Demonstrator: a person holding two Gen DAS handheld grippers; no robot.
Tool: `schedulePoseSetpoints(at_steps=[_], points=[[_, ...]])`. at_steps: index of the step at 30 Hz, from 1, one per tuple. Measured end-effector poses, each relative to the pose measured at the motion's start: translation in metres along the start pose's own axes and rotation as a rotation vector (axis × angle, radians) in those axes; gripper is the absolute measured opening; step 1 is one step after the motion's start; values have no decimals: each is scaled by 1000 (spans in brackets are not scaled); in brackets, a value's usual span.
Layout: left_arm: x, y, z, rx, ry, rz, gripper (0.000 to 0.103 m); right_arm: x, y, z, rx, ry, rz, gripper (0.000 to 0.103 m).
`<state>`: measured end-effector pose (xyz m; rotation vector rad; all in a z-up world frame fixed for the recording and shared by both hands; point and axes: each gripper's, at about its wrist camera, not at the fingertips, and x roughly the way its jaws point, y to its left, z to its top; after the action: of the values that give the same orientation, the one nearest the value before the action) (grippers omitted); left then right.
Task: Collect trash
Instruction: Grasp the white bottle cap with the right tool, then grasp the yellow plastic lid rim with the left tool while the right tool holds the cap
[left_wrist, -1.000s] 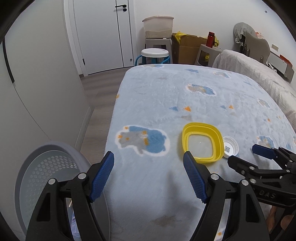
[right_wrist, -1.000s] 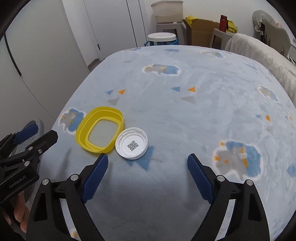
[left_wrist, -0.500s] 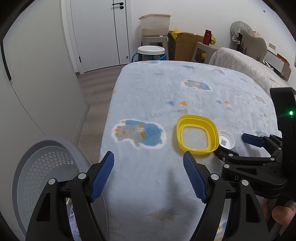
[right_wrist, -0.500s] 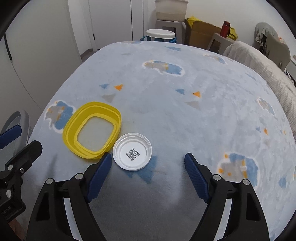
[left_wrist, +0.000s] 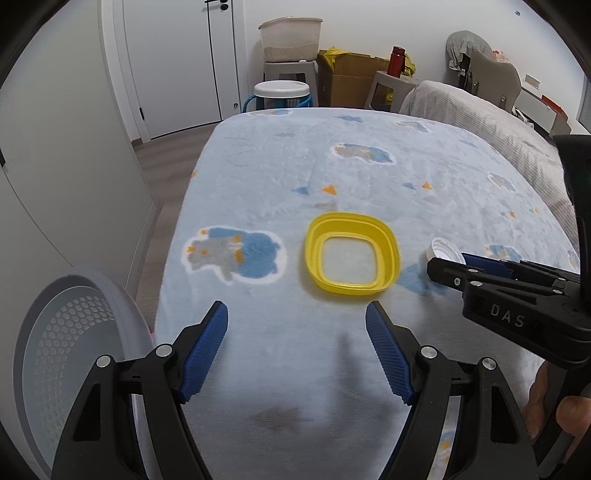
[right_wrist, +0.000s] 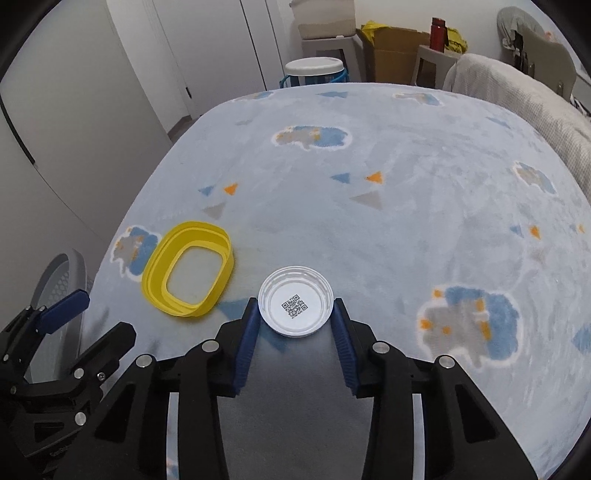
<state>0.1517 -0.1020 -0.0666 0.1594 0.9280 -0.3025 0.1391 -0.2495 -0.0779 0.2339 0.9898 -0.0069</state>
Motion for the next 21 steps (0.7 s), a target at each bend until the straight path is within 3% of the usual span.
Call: schedulePoseSetpoints(at_steps=[15,21], points=[[25,-34,16,23,83,-43,74,-41,-38,2,111,-73,62,39],[37,-39,29,46,100,-5,76,-50,-40,6,121,-96,89,39]])
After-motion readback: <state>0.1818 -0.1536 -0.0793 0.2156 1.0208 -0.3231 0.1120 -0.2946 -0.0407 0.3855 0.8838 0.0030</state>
